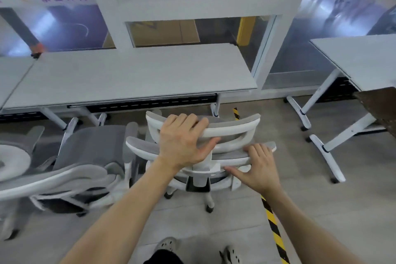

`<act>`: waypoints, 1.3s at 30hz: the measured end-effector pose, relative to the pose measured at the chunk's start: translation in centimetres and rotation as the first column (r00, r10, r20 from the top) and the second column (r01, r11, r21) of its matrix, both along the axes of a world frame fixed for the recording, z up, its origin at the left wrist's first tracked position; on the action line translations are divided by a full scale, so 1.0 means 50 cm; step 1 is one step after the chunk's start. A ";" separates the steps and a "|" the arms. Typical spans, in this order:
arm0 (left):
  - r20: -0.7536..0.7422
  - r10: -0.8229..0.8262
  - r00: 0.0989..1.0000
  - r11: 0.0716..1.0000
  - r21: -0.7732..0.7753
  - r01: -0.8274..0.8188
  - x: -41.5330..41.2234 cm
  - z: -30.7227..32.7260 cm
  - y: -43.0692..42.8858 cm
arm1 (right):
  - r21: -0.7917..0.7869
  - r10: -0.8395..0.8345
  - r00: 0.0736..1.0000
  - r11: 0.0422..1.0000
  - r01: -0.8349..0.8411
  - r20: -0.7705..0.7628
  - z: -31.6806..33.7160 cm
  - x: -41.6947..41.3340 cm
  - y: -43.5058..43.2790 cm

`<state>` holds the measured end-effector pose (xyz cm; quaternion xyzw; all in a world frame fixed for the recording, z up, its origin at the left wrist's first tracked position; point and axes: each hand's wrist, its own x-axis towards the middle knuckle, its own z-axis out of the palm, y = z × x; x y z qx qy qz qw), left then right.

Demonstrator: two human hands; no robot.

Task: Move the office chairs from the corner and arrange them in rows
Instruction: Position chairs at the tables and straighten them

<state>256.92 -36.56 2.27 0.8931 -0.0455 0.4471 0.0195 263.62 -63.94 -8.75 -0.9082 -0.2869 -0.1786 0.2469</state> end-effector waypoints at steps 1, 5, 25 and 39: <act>-0.011 0.021 1.000 1.000 -0.017 -0.021 -0.001 0.001 -0.018 | -0.002 0.018 1.000 1.000 -0.018 -0.008 0.000 0.012 -0.012; -0.024 0.138 0.990 0.988 -0.058 -0.140 0.001 0.006 -0.086 | -0.011 0.081 0.997 0.997 -0.081 -0.004 -0.002 0.049 -0.054; 0.009 0.154 0.988 0.986 -0.072 -0.153 -0.025 0.009 -0.199 | -0.016 0.102 0.995 0.995 -0.102 0.015 -0.013 0.029 -0.168; 0.065 0.153 0.986 0.986 -0.075 -0.148 0.000 0.004 -0.192 | -0.028 0.113 0.994 0.993 -0.113 -0.011 -0.006 0.048 -0.164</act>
